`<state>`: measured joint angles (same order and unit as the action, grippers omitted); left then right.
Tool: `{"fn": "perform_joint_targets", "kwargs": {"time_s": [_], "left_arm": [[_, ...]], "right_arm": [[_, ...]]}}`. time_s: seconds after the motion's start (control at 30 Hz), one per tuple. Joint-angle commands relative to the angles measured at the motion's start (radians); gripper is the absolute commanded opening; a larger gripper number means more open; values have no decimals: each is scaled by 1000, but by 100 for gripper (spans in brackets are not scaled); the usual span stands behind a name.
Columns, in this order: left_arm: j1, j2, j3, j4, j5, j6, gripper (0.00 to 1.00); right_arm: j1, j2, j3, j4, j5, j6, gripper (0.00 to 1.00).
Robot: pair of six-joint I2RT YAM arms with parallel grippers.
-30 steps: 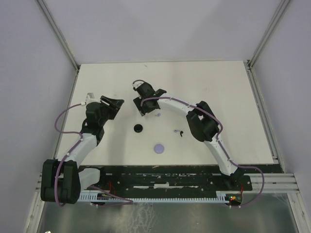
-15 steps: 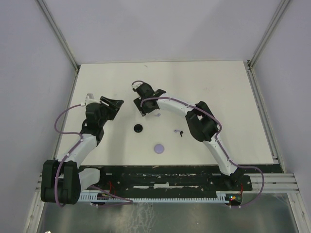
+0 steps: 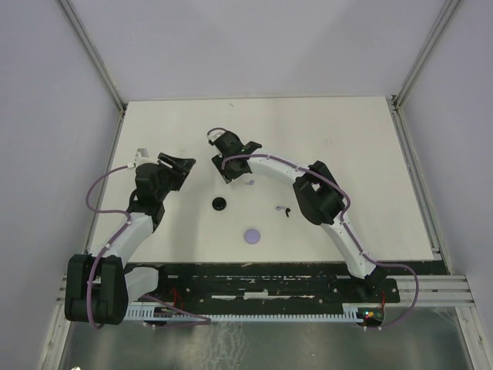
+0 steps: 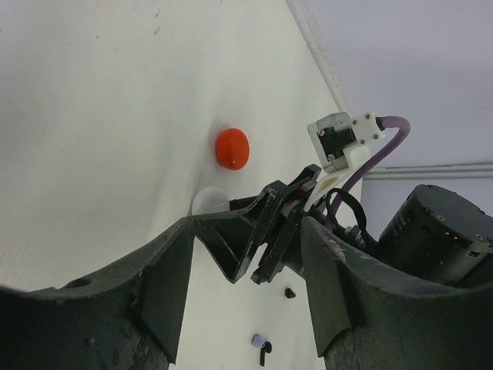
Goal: Insert the wireless bluetooth earbuds into the charging case
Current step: Pick up the charging case at the center of the board.
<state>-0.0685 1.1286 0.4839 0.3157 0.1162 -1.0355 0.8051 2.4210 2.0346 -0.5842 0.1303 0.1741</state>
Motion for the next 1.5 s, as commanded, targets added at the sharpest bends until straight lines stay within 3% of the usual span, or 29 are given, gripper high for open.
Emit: {"fn": "perform_joint_targets", "kwargs": {"time_s": [0.0, 0.1, 0.3, 0.6, 1.03, 1.47], "left_arm": [[6, -27, 2, 26, 22, 32, 63], [7, -19, 9, 33, 50, 37, 63], [10, 56, 8, 148, 222, 24, 65], [10, 234, 20, 378, 487, -29, 66], [-28, 365, 26, 588, 606, -88, 66], [-170, 411, 53, 674, 572, -121, 66]], "right_arm": [[6, 11, 1, -15, 43, -25, 39], [4, -54, -82, 65, 55, -50, 30], [-28, -303, -379, 318, -42, -117, 26], [-64, -576, -560, 313, -218, -261, 23], [-67, -648, -570, 202, -384, -337, 24], [-67, -645, -565, 196, -435, -334, 23]]}}
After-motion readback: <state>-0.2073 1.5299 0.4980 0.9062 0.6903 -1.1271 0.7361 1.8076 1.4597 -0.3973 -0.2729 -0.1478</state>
